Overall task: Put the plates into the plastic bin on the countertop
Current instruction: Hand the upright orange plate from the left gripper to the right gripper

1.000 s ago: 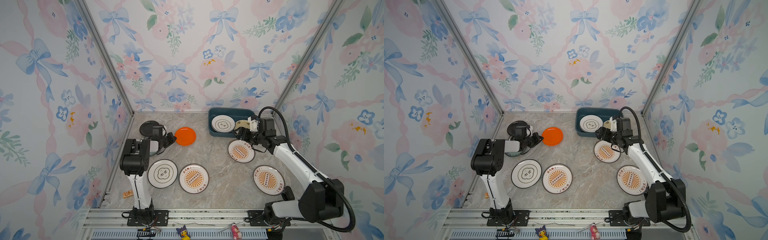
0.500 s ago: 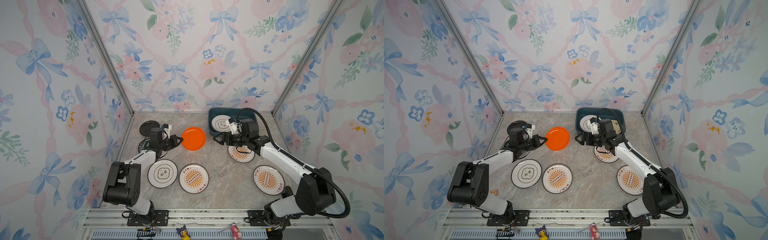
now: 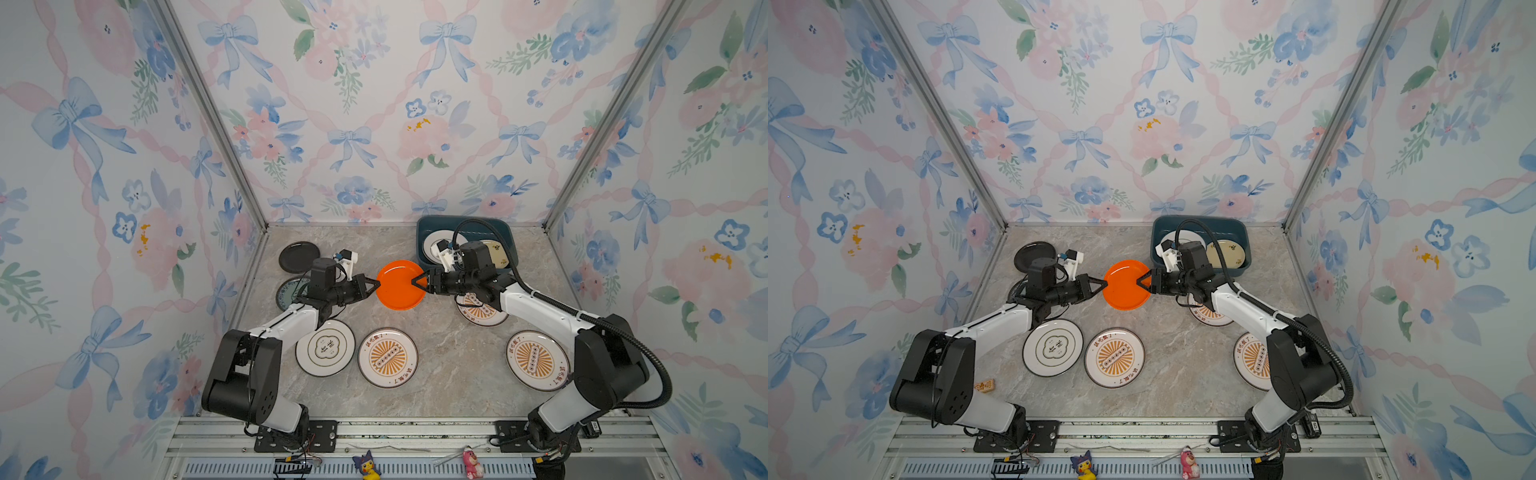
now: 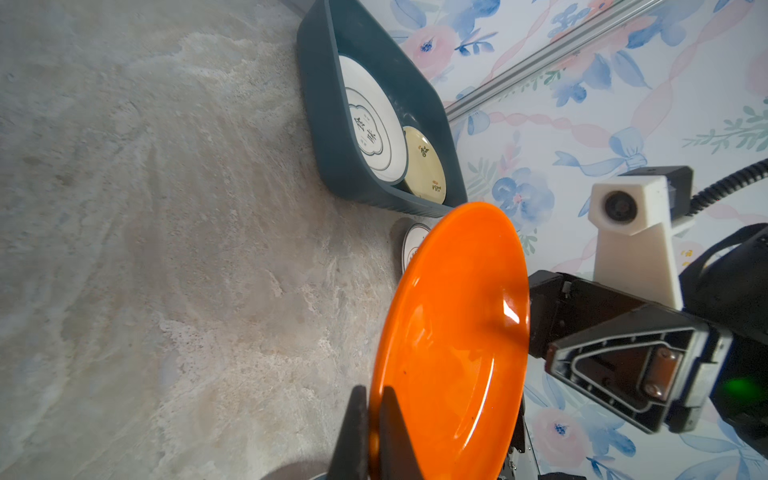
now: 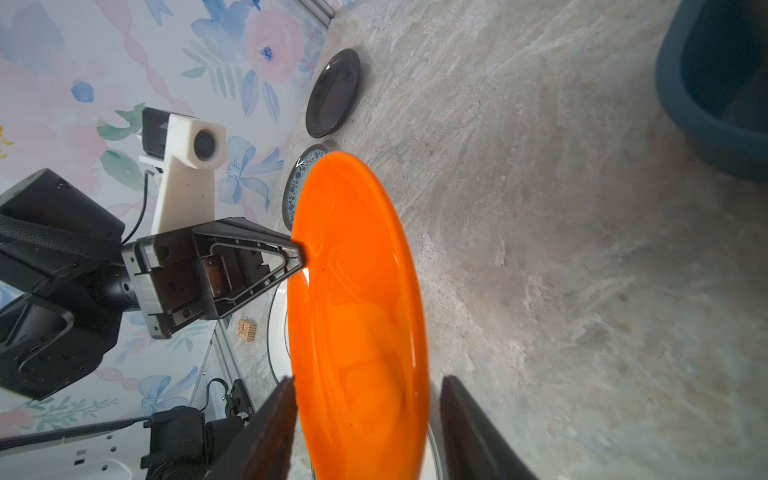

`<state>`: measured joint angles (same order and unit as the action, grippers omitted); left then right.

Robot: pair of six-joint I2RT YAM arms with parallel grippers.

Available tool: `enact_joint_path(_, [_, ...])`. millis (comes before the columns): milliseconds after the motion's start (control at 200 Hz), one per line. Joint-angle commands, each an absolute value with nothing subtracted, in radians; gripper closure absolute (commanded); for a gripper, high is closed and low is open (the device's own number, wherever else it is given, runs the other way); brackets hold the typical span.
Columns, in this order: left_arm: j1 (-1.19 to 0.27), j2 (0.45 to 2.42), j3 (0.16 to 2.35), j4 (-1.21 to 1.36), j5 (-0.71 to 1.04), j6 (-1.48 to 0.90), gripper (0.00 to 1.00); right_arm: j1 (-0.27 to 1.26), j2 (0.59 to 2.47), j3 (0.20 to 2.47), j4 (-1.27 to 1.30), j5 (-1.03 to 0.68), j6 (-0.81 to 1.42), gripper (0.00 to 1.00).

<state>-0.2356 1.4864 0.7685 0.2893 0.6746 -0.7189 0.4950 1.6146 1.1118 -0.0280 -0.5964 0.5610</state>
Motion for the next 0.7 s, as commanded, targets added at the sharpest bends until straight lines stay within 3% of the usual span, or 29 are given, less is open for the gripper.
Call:
enact_joint_path(0, [-0.238, 1.460, 0.784, 0.304, 0.696, -0.726, 1.00, 0.507, 1.633, 1.106, 0.051, -0.640, 0.608, 0.57])
enact_joint_path(160, [-0.241, 1.469, 0.787, 0.304, 0.693, -0.726, 1.00, 0.508, 1.644, 1.112, 0.057, -0.656, 0.618, 0.72])
enact_joint_path(270, [-0.242, 1.466, 0.787, 0.304, 0.692, -0.723, 1.00, 0.506, 1.649, 1.121, 0.046, -0.664, 0.618, 1.00])
enact_joint_path(405, [-0.242, 1.461, 0.789, 0.304, 0.691, -0.719, 0.97, 0.504, 1.649, 1.140, 0.015, -0.660, 0.617, 1.00])
enact_joint_path(695, [-0.240, 1.428, 0.787, 0.252, 0.647, -0.679, 0.54, 0.399, 1.609, 1.263, -0.247, -0.544, 0.519, 1.00])
